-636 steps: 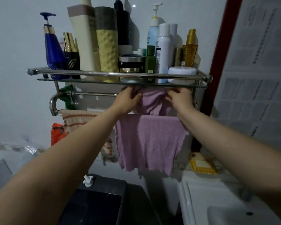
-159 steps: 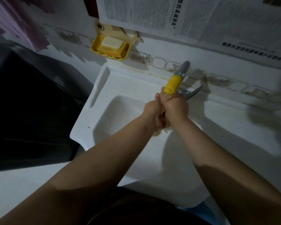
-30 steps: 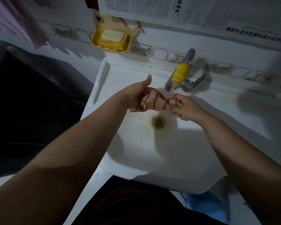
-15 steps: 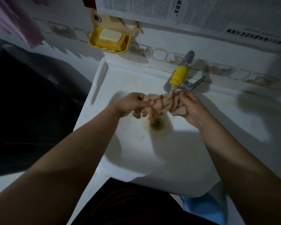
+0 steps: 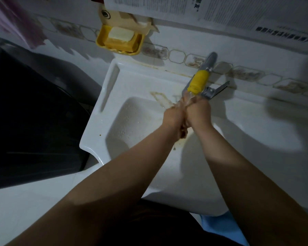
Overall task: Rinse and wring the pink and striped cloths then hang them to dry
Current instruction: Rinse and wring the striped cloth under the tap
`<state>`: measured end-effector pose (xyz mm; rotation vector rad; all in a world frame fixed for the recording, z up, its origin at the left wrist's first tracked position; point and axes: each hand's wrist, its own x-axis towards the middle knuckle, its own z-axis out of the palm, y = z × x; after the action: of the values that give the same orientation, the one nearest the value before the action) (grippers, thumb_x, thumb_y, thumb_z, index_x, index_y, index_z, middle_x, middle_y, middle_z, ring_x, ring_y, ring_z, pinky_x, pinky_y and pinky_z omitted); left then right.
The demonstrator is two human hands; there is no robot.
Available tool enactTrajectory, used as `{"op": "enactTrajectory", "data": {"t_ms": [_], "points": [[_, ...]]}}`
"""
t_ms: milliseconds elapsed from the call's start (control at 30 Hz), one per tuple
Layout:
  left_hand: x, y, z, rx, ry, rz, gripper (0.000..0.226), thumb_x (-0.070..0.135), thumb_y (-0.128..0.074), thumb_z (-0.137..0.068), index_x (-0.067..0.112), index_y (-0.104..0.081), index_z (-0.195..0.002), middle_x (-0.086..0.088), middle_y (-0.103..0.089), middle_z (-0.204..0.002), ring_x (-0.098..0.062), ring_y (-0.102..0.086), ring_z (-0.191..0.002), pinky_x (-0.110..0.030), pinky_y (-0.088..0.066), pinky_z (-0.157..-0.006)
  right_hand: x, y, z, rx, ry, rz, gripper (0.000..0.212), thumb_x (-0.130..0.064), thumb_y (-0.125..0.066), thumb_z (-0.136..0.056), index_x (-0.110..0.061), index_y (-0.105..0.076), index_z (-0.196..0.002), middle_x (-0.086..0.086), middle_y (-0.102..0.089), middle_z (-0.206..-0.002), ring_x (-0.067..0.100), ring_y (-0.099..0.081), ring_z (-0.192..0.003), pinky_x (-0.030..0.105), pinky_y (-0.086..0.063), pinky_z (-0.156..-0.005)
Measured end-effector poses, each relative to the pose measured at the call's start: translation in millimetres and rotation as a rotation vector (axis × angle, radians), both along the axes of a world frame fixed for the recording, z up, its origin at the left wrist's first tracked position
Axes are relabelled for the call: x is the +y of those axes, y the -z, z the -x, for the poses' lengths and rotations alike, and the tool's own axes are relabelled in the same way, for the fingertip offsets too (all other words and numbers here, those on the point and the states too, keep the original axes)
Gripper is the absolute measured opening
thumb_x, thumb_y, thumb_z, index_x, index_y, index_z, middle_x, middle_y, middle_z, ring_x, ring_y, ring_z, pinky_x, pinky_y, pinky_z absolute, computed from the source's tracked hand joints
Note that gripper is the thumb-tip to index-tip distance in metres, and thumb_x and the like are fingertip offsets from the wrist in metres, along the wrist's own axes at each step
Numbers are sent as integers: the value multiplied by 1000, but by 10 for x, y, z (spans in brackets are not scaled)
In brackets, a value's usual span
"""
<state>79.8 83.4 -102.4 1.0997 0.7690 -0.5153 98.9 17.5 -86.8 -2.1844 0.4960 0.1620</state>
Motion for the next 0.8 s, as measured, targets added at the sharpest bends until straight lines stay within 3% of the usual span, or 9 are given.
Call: {"op": "enactTrajectory", "data": {"t_ms": [67,133,167,300,400,467,600,700,800], "points": [[52,19,-79,-4,-19,-65,35,41,-50,-96,6,-58,-95,-20,-59,-83,-27,-58,-58,-30,-44,-49,41,23,30,-4,36,-49,33,-38,-49,-95,-14,-60,-75,20,-67,-87,35,-63,-86,36,-47,-71],[140,53,-164,-32,-19,-113,39,30,-45,-98,0,-55,-119,-24,-62,-112,-36,-64,-98,-32,-51,-64,178,55,161,-16,-4,-79,41,-44,-46,-94,-11,-65,-78,18,-68,-85,32,-64,-84,37,-50,-75],[170,62,-159,-37,-51,-70,42,30,-45,-97,-3,-54,-122,-25,-62,-115,-38,-63,-103,-28,-50,-61,225,49,220,-30,-35,-58,46,-46,-44,-94,-8,-66,-81,17,-68,-85,32,-64,-85,37,-51,-77],[165,-1,20,19,219,-128,42,42,-47,-97,7,-62,-79,-4,-61,-59,-15,-57,-45,-19,-42,-43,-2,208,104,24,-68,74,42,-39,-42,-96,-5,-65,-85,23,-66,-93,36,-61,-90,36,-46,-74],[299,69,141,42,445,-294,51,52,-47,-95,5,-63,-82,-6,-53,-55,-12,-42,-32,-17,-34,-38,-274,642,124,300,-206,134,22,-31,-47,-92,-12,-58,-96,13,-63,-99,32,-59,-96,33,-42,-76],[465,192,197,129,550,-302,42,45,-54,-93,6,-60,-80,-3,-43,-50,-11,-33,-32,-17,-30,-41,-353,895,252,417,-337,95,18,-28,-47,-90,-17,-55,-102,8,-63,-100,30,-60,-96,34,-46,-79],[655,390,396,208,764,-300,7,7,-66,-81,5,-61,-78,-9,-46,-56,-15,-39,-38,-19,-32,-43,-303,1119,457,542,-481,10,14,-35,-49,-92,-33,-53,-106,-7,-61,-89,11,-54,-74,23,-41,-64],[714,509,491,249,859,-338,9,6,-65,-82,0,-62,-87,-14,-55,-64,-19,-49,-46,-22,-39,-45,-309,1520,420,661,-494,31,45,-24,-50,-87,-24,-48,-132,6,-63,-114,22,-58,-93,36,-50,-85],[773,584,536,257,856,-346,16,10,-65,-84,-2,-64,-94,-13,-61,-66,-18,-56,-48,-22,-43,-48,-240,1652,340,728,-481,23,56,-14,-50,-89,-21,-36,-143,11,-51,-134,30,-52,-114,43,-45,-98]]}}
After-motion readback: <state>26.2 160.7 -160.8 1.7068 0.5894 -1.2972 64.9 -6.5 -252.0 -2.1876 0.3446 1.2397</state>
